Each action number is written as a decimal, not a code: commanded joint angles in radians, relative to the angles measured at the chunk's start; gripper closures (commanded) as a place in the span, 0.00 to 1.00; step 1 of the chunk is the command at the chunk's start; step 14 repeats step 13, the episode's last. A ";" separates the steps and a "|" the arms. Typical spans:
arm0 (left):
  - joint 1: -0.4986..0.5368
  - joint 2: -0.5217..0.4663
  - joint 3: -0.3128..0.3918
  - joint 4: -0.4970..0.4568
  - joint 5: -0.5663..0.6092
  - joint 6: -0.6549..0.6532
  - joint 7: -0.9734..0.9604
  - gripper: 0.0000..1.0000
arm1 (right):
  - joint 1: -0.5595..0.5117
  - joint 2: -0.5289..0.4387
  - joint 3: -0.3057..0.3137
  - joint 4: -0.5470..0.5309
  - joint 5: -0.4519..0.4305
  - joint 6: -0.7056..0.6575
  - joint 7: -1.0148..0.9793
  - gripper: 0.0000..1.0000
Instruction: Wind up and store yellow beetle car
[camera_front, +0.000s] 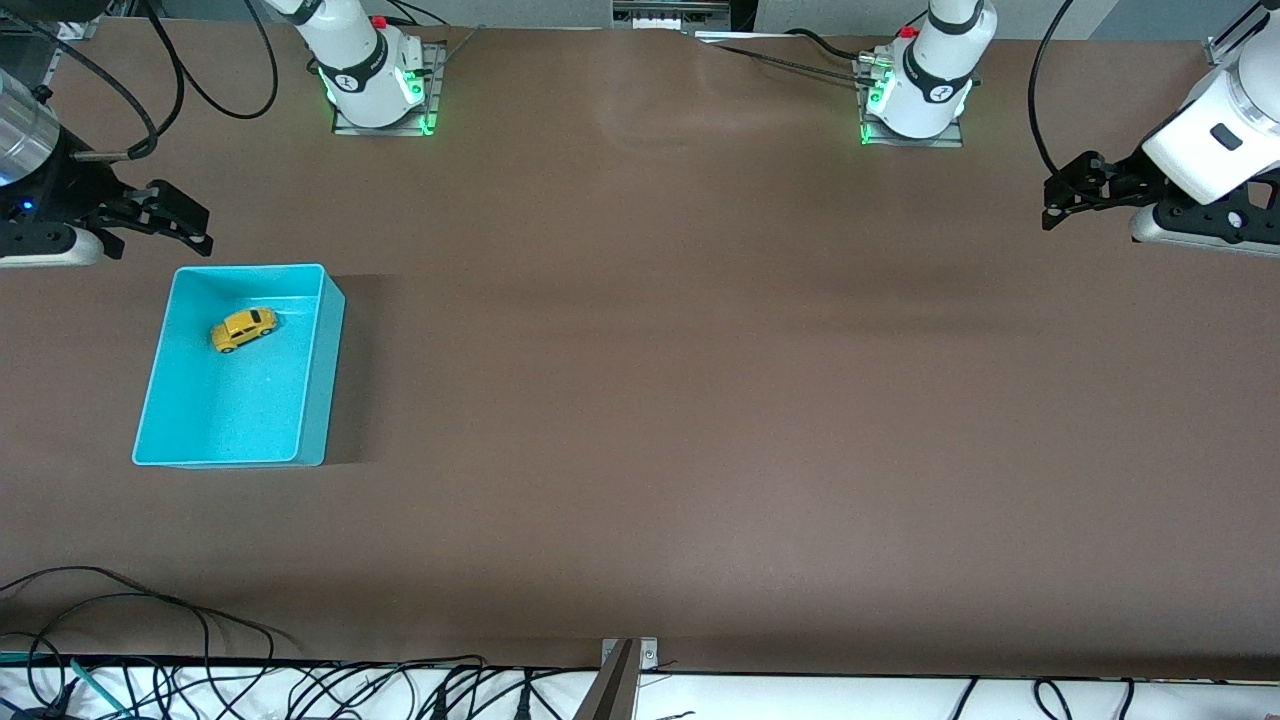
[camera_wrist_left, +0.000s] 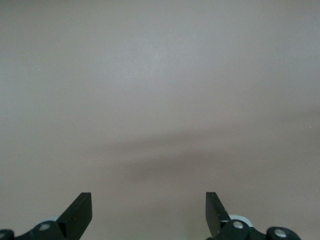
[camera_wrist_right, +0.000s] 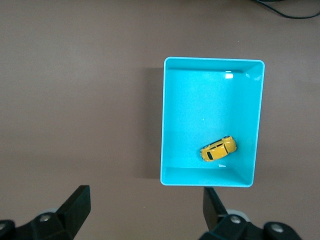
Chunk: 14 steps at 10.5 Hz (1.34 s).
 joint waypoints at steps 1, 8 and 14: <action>-0.009 0.014 0.005 0.034 -0.014 -0.025 -0.012 0.00 | 0.014 0.011 -0.007 0.031 0.008 -0.036 -0.007 0.00; -0.009 0.014 0.005 0.034 -0.014 -0.025 -0.012 0.00 | 0.022 0.015 0.010 0.035 0.006 -0.034 0.003 0.00; -0.009 0.014 0.005 0.034 -0.014 -0.025 -0.012 0.00 | 0.020 0.014 0.007 0.035 0.003 -0.036 0.002 0.00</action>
